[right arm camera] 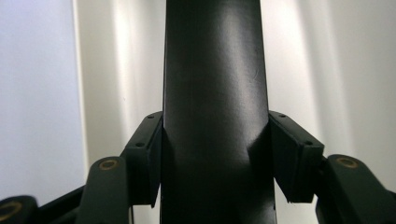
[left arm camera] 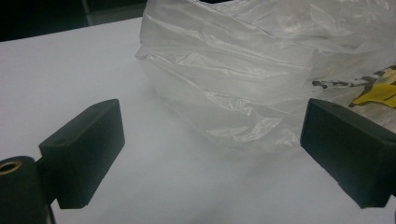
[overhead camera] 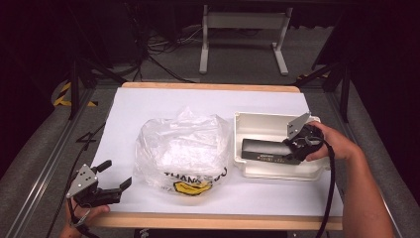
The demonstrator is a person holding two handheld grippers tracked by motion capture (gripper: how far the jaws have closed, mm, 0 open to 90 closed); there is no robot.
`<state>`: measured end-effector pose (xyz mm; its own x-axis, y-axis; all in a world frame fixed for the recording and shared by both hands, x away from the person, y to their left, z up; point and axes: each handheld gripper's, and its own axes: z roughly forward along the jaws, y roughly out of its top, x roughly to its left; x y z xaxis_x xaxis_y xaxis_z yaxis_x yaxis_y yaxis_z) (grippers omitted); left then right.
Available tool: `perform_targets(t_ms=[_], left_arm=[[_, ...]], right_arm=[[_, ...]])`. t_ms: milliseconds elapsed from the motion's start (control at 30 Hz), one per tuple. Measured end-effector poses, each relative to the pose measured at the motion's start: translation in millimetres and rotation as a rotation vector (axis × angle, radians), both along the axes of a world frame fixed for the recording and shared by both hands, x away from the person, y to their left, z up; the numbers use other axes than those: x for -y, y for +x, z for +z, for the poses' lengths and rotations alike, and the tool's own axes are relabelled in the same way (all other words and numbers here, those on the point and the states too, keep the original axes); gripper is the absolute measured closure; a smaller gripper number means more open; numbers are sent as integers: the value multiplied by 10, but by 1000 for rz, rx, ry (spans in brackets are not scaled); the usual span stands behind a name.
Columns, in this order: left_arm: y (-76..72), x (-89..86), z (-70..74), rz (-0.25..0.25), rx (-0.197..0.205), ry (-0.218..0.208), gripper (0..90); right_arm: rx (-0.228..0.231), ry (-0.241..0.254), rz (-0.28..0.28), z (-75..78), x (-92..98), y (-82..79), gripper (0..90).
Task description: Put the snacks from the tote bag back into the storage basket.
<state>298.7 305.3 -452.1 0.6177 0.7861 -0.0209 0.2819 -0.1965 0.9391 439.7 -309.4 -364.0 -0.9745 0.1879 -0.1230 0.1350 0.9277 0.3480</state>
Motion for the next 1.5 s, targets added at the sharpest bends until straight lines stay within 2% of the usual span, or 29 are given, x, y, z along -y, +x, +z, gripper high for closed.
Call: perform_targets(t_ms=[100, 200, 267, 300, 433, 500, 600, 667, 733, 800, 833, 900, 1000, 1200, 1367, 1500], left_arm=[[0, -5, -1, 2, -2, -3, 72], [-3, -11, 1, -2, -5, -5, 72], [-2, -4, 2, -4, -4, -6, 72], [-1, 0, 4, -7, -3, -3, 72], [-7, 4, 11, -10, -10, 6, 72], [-8, 3, 11, -9, -10, 6, 73], [-11, 4, 8, -7, -4, -3, 72], [-10, 3, 13, -10, -10, 5, 73], [-6, 13, 6, -10, -2, 0, 73], [-6, 11, 7, -11, -2, 0, 73], [-10, 4, 14, -9, -8, 4, 73], [-11, 4, 15, -9, -7, 2, 73], [-10, 6, 12, -11, -4, 2, 72], [-11, 10, 10, -11, 0, -5, 72], [-9, 13, 9, -12, -2, -2, 72], [-10, 16, 12, -12, -1, -2, 72]], right_arm=[[-14, -34, -10, -31, 3, 25, 423], [-11, -76, -46, -47, -13, 48, 415], [9, -103, -60, -49, -26, 61, 407], [6, -105, -76, -46, -24, 60, 407], [16, -100, -81, -38, -6, 51, 404], [18, -113, -80, -28, -7, 45, 388], [26, -104, -101, -5, -11, 41, 295], [13, -109, -118, -18, -25, 49, 244], [14, -124, -118, -29, -45, 41, 248], [23, -114, -122, -22, -60, 33, 246], [45, -96, -120, -12, -66, 37, 236], [46, -84, -126, 3, -73, 31, 235], [71, -77, -125, 27, -76, 23, 256], [84, -96, -132, 47, -47, 4, 265], [100, -81, -147, 51, 6, -13, 285], [111, -89, -149, 54, 13, -25, 299]])
